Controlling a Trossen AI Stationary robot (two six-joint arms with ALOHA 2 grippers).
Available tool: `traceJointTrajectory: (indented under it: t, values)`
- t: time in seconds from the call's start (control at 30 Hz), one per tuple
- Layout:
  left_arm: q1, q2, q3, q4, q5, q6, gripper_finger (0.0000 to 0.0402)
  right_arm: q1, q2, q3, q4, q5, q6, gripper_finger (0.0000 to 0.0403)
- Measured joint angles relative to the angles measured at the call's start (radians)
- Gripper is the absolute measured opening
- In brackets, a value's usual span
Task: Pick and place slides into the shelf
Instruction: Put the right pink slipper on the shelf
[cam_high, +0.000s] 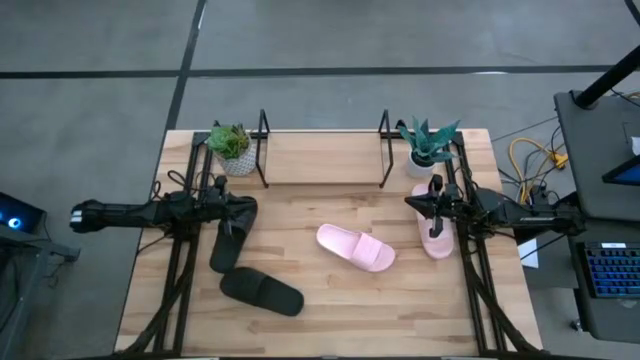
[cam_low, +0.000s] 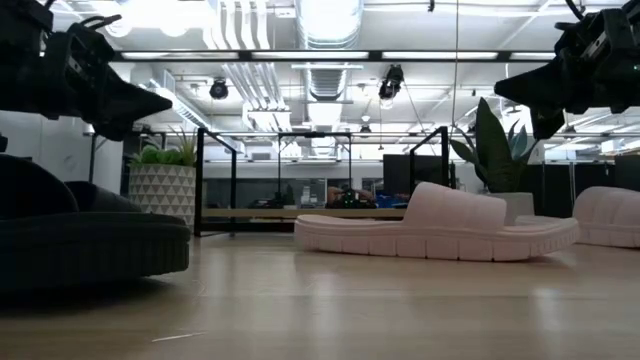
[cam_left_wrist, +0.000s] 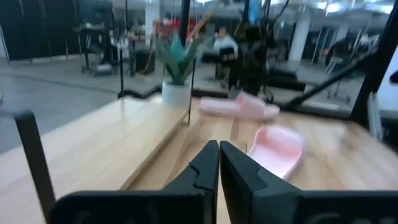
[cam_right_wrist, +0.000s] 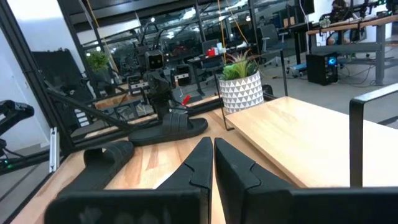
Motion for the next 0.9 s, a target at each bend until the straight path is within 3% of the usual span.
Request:
traceJointTrajectory:
  t: [0.5, 0.77, 0.9]
  values:
    - [0.000, 0.001, 0.000, 0.188, -0.052, 0.027, 0.0000, 0.000, 0.000, 0.000, 0.115, 0.000, -0.110, 0.0009]
    - [0.000, 0.006, 0.000, 0.430, -0.062, 0.356, 0.0000, 0.000, 0.000, 0.000, 0.315, -0.039, -0.442, 0.0009]
    - [0.000, 0.010, 0.007, 0.440, -0.096, 0.479, 0.0001, 0.000, 0.000, 0.003, 0.361, -0.026, -0.524, 0.0018]
